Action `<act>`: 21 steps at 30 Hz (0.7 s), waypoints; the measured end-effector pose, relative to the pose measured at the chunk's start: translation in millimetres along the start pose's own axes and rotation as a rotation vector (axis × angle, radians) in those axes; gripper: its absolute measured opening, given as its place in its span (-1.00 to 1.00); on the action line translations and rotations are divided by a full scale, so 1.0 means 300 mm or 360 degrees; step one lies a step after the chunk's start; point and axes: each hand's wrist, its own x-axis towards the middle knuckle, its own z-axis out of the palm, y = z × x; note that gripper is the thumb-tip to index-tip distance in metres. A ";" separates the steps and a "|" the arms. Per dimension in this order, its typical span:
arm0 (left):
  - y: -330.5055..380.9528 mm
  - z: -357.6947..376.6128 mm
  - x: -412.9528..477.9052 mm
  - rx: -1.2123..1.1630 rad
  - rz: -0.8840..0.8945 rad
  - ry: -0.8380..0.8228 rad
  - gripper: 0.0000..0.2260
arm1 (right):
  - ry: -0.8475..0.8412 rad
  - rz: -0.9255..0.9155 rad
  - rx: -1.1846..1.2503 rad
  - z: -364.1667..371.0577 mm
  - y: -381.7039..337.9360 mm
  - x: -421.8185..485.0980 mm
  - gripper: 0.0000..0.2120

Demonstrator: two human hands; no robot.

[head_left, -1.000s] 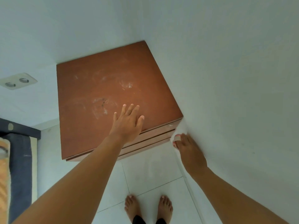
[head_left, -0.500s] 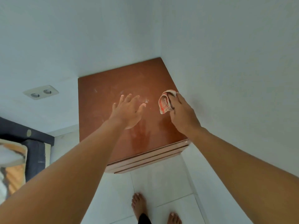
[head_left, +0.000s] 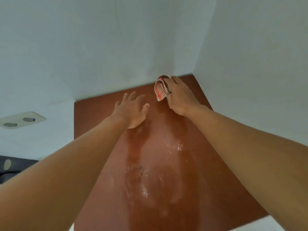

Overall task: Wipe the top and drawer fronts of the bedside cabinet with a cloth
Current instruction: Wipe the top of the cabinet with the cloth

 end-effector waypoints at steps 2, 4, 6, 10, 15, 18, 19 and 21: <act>-0.033 0.001 0.090 0.0053 0.0013 0.0013 -0.48 | -0.0048 -0.0027 -0.0072 0.042 0.012 0.088 -0.47; -0.052 0.009 0.151 0.0100 0.0025 0.0026 -0.49 | -0.0080 -0.0063 -0.0202 0.088 0.028 0.141 -0.46; -0.056 0.030 0.170 0.0155 0.0021 0.0041 -0.49 | -0.0074 -0.0096 -0.0323 0.144 0.053 0.165 -0.49; -0.055 0.075 0.156 0.0259 0.0016 0.0052 -0.45 | -0.0194 0.0050 -0.0550 0.208 0.059 0.171 -0.46; -0.044 0.070 0.162 0.0274 -0.0034 -0.0027 -0.44 | -0.0209 0.0078 -0.0579 0.202 0.049 0.169 -0.46; -0.041 0.061 0.159 0.0290 -0.0059 -0.0080 -0.45 | -0.0202 0.0069 -0.0559 0.206 0.051 0.159 -0.45; -0.040 0.057 0.159 0.0295 -0.0069 -0.0091 -0.45 | -0.0195 0.0066 -0.0552 0.207 0.051 0.153 -0.45; -0.033 0.049 0.159 0.0312 -0.0099 -0.0114 -0.46 | -0.0194 0.0061 -0.0544 0.212 0.053 0.123 -0.45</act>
